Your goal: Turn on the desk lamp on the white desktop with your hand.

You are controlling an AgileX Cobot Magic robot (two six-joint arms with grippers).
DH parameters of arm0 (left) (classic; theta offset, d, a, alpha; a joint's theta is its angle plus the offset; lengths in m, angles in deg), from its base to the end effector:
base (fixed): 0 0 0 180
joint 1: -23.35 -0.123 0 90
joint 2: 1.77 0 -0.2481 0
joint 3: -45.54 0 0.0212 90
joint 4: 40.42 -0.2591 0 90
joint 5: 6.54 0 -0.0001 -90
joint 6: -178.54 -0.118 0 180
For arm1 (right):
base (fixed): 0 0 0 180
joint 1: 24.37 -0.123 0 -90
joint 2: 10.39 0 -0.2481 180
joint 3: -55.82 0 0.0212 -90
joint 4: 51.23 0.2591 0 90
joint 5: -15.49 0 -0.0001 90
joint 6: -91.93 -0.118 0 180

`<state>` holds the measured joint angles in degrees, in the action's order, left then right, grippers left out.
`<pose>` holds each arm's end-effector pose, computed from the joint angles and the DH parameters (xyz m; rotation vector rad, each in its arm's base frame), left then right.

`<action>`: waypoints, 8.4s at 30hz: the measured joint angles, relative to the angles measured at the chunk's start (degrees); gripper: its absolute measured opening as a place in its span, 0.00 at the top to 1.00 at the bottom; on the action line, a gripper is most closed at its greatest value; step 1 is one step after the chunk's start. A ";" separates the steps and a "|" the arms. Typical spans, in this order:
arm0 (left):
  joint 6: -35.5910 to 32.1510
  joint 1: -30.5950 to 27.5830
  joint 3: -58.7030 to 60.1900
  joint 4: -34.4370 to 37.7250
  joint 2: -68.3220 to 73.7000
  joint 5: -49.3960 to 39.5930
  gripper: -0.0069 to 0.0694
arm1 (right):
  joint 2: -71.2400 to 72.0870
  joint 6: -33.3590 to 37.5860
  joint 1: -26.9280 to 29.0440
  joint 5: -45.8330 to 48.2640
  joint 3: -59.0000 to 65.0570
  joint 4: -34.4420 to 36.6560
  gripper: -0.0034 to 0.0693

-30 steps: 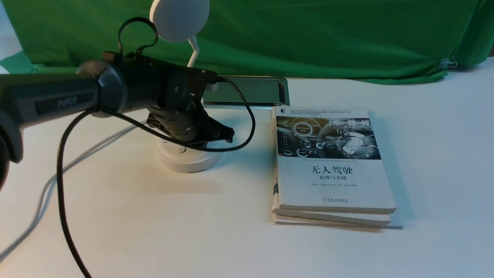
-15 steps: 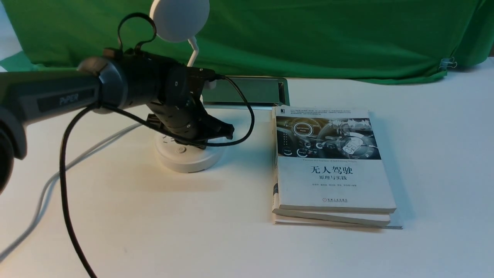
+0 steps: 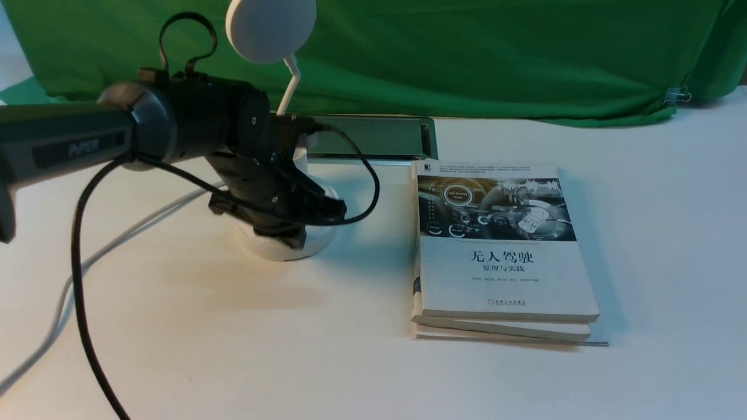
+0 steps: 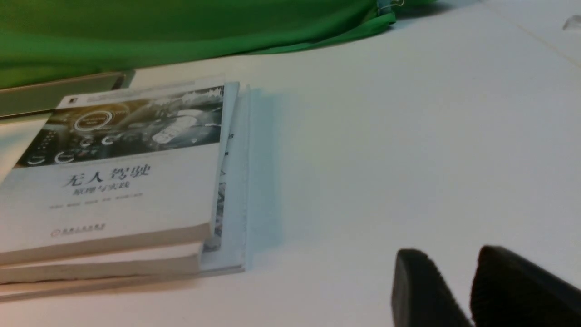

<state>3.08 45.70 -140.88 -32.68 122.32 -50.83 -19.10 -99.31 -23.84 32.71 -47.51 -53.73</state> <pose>0.3798 -0.1681 0.1154 0.3257 2.8313 -0.2572 0.1264 -0.0027 0.1768 0.1557 1.7846 0.0926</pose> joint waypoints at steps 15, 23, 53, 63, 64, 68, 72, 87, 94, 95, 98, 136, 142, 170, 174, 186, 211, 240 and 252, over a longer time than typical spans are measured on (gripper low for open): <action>-0.77 0.14 3.92 0.25 -3.86 16.93 0.91 | 0.00 0.00 0.00 0.00 0.00 0.00 0.63; -0.83 0.14 3.86 -1.51 -1.27 21.21 0.91 | 0.00 0.00 0.00 0.00 0.00 0.00 0.62; -0.25 0.14 3.97 -2.72 -1.32 18.87 0.91 | 0.00 0.00 0.00 -0.01 0.00 0.00 0.62; -0.30 0.14 3.38 -2.54 0.78 18.56 0.91 | 0.00 0.00 0.00 -0.01 0.00 0.00 0.62; -0.36 0.14 3.16 -2.54 1.01 18.11 0.91 | 0.00 0.00 0.00 -0.01 0.00 0.00 0.62; -0.36 0.14 2.67 -2.54 1.84 17.02 0.91 | 0.00 0.00 0.00 -0.01 0.00 0.00 0.62; -0.36 0.14 2.34 -3.00 2.21 16.35 0.91 | 0.00 0.00 0.00 -0.01 0.00 0.00 0.62; -0.41 0.14 -0.27 -2.97 0.79 10.66 0.91 | 0.00 0.00 0.00 -0.01 0.00 0.00 0.62; -0.41 0.14 -0.27 -2.96 0.84 11.97 0.91 | 0.00 0.00 0.00 -0.01 0.00 0.00 0.62; -0.41 0.14 -0.27 -2.96 0.84 12.31 0.91 | 0.00 0.00 0.00 -0.01 0.00 0.00 0.62; -0.41 0.14 -0.27 -2.96 0.84 12.77 0.91 | 0.00 0.00 0.00 -0.01 0.00 0.00 0.62; -0.41 0.18 -0.64 -2.93 0.96 15.99 0.91 | 0.00 0.00 0.00 -0.01 0.00 0.00 0.62; -0.41 0.18 -0.64 -2.81 -0.36 15.86 0.91 | 0.00 0.00 0.00 -0.01 0.00 0.00 0.62; -1.08 0.21 0.51 -2.99 1.38 17.62 0.91 | 0.00 0.00 0.00 -0.01 0.00 0.00 0.62; -1.08 0.21 0.39 -3.13 0.55 15.15 0.91 | 0.00 0.00 0.00 -0.01 0.00 0.00 0.62; -1.31 0.21 0.39 -2.31 0.30 13.50 0.91 | 0.00 0.00 0.00 -0.01 0.00 0.00 0.62; -3.63 0.21 0.67 1.49 -4.17 7.82 0.91 | 0.00 0.00 0.00 -0.01 0.00 0.00 0.62; -38.83 0.21 59.12 15.61 -88.30 29.13 0.91 | 0.00 0.00 0.00 -0.01 0.00 0.00 0.62; -28.21 0.15 73.37 10.71 -93.07 31.47 0.91 | 0.00 0.00 0.00 -0.01 0.00 0.00 0.62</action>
<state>-25.13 45.85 -67.51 -21.97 29.25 -19.36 -19.10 -99.31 -23.84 32.70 -47.51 -53.73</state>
